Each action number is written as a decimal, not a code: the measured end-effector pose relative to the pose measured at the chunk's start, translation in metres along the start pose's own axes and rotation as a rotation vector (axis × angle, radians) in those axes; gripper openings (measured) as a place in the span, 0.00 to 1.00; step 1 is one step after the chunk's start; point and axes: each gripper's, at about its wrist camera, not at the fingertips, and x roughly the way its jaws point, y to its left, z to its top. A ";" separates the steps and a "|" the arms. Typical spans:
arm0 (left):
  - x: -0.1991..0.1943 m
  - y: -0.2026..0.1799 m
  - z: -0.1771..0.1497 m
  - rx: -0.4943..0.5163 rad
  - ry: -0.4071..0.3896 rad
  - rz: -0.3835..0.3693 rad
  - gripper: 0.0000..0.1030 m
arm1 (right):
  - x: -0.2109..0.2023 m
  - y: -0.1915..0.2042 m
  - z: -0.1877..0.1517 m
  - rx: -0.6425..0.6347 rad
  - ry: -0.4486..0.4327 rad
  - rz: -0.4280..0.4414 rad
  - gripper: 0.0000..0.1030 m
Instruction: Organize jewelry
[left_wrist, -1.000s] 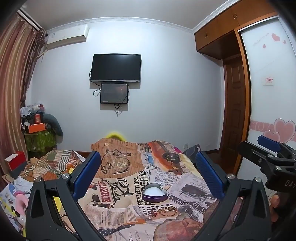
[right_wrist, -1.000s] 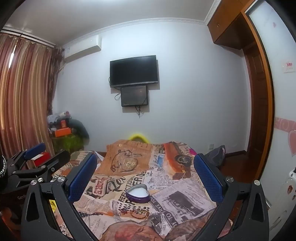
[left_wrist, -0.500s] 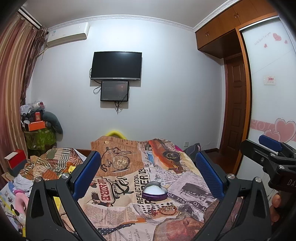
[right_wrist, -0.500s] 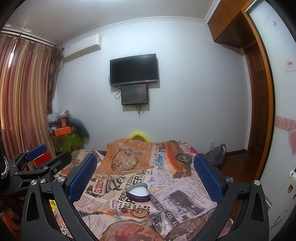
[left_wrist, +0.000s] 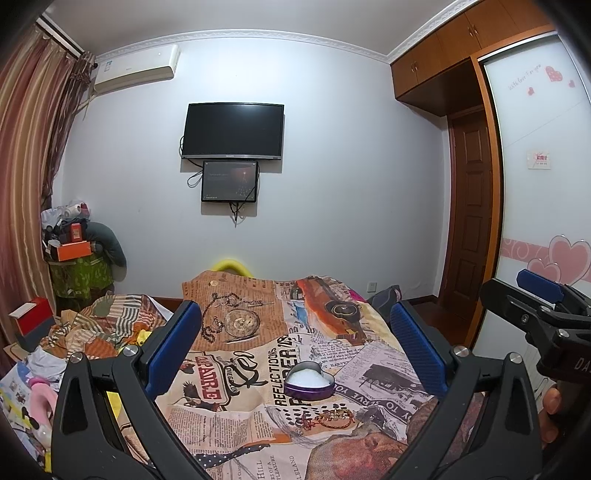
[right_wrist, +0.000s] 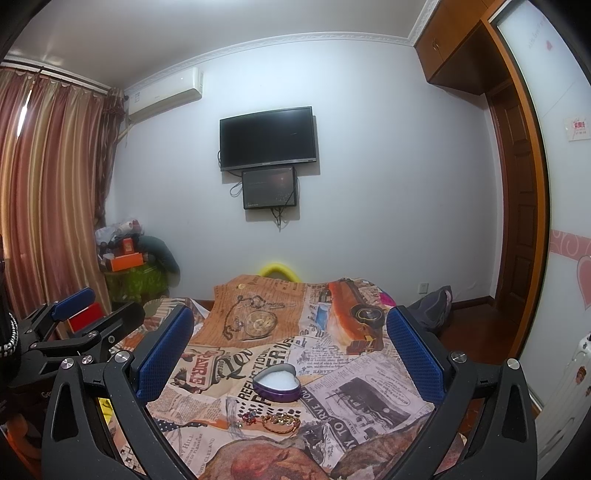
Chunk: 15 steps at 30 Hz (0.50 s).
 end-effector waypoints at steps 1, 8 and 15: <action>0.000 0.000 0.000 0.000 0.000 0.000 1.00 | 0.000 0.000 0.000 0.000 0.000 0.001 1.00; -0.001 0.000 -0.001 -0.001 -0.001 0.000 1.00 | 0.000 0.000 0.000 0.001 0.001 0.000 1.00; 0.001 -0.003 0.000 0.001 0.002 0.002 1.00 | -0.001 0.001 -0.002 0.000 0.003 0.003 1.00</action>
